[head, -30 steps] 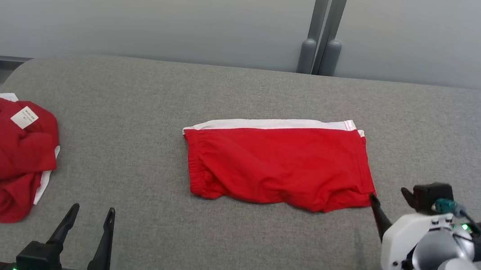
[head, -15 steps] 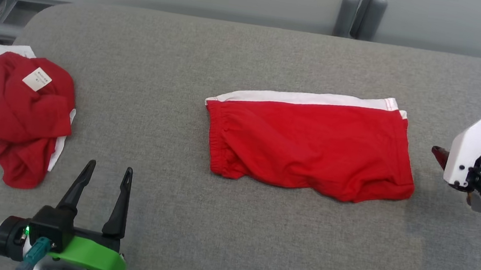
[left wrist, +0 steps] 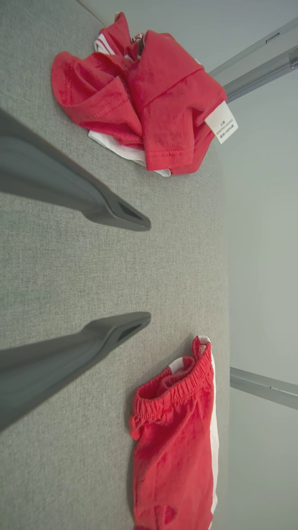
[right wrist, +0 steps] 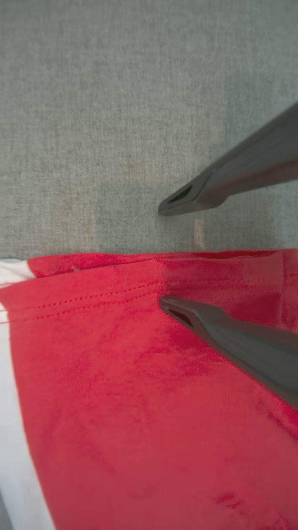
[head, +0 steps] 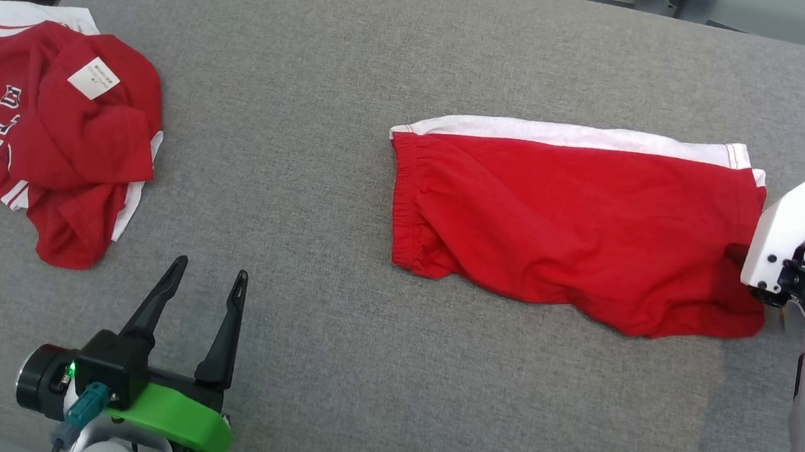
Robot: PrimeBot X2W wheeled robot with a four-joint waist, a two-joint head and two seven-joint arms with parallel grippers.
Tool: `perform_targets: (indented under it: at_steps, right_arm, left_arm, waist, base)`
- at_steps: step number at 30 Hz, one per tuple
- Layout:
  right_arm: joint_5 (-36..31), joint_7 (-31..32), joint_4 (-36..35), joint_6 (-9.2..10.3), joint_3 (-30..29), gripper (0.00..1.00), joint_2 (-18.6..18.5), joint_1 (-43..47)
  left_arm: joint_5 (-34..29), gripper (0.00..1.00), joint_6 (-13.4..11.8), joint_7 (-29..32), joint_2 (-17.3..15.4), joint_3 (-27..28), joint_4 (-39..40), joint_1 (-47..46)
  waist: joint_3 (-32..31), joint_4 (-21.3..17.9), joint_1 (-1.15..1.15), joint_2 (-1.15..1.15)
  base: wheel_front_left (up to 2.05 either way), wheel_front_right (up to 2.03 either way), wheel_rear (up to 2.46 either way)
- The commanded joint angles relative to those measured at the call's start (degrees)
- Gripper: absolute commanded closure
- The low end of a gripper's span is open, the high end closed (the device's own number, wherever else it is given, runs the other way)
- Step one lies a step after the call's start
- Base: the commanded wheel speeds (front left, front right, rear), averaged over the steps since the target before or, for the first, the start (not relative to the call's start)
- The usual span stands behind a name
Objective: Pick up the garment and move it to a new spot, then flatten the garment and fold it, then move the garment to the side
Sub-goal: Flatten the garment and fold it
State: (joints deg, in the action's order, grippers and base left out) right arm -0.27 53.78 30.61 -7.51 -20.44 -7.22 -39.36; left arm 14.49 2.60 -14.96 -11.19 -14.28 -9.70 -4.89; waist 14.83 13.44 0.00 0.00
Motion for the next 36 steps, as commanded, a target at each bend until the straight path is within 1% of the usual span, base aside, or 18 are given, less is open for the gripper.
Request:
perform_targets:
  at_steps: [1,7,13,14,15,16,17,20,25,29,33,36]
  right_arm:
    - [-1.04,-0.36,0.56,0.04,-0.76,0.00,0.35,-0.97]
    - [-2.71,-0.24,2.07,0.03,-2.47,0.00,1.28,-1.31]
    - [-2.83,-0.37,3.97,0.01,-4.36,0.00,3.42,-2.12]
    - [-2.86,-0.46,4.30,0.00,-4.43,0.09,3.74,-2.12]
    - [-2.96,-0.59,4.57,0.00,-4.56,0.50,3.94,-2.17]
    - [-3.22,-0.65,4.87,0.00,-4.69,0.71,4.05,-2.24]
    - [-3.58,-0.92,5.03,0.00,-4.92,0.99,4.10,-2.29]
    - [-5.39,-1.88,5.05,0.04,-5.66,1.00,3.61,-2.48]
    - [-8.10,-3.76,4.38,0.13,-6.85,1.00,1.14,-3.21]
    - [-9.67,-4.37,3.30,0.08,-6.86,1.00,0.27,-3.00]
    - [-10.45,-4.60,2.25,0.08,-5.90,1.00,-0.74,-2.39]
    - [-10.17,-4.92,1.67,0.07,-3.80,1.00,-1.03,-1.88]
  left_arm:
    - [-0.48,0.00,0.52,-0.29,0.46,-0.13,-0.20,-1.08]
    - [-0.69,0.00,1.48,-0.29,0.95,-0.62,-0.98,-1.71]
    - [-1.02,0.00,2.06,-0.30,1.46,-0.63,-1.44,-1.99]
    - [-1.10,0.00,2.15,-0.30,1.51,-0.55,-1.50,-2.06]
    - [-1.11,0.00,2.23,-0.30,1.56,-0.49,-1.57,-2.14]
    - [-1.16,0.00,2.29,-0.30,1.63,-0.43,-1.66,-2.17]
    - [-1.17,0.00,2.36,-0.29,1.69,-0.36,-1.72,-2.18]
    - [-1.37,0.00,2.45,-0.30,1.87,-0.10,-1.90,-2.31]
    - [-1.54,0.00,2.66,-0.26,2.15,0.27,-2.26,-2.24]
    - [-1.68,0.00,2.83,-0.26,2.33,0.48,-2.55,-1.86]
    - [-1.73,0.00,2.95,-0.26,2.67,0.61,-2.81,-1.24]
    - [-1.75,0.00,3.08,-0.26,2.97,0.65,-3.03,-0.86]
  waist:
    - [1.07,0.89,0.00,0.00]
    - [1.51,1.61,0.00,0.00]
    - [2.31,2.11,0.00,0.00]
    - [2.38,2.15,0.00,0.00]
    - [2.44,2.18,0.00,0.00]
    - [2.46,2.20,0.00,0.00]
    - [2.46,2.22,0.00,0.00]
    - [2.39,2.21,0.00,0.00]
    - [1.96,2.09,0.00,0.00]
    - [1.09,1.98,0.00,0.00]
    - [0.01,1.91,0.00,0.00]
    - [-1.05,2.01,0.00,0.00]
  base:
    - [0.00,0.00,0.00]
    - [0.00,0.00,0.00]
    - [0.00,0.00,0.00]
    - [0.00,0.00,0.00]
    - [0.00,0.00,0.00]
    - [0.00,0.00,0.00]
    - [0.00,0.00,0.00]
    - [0.00,0.00,0.00]
    - [0.00,0.00,0.00]
    - [0.00,0.00,0.00]
    - [0.00,0.00,0.00]
    - [0.00,0.00,0.00]
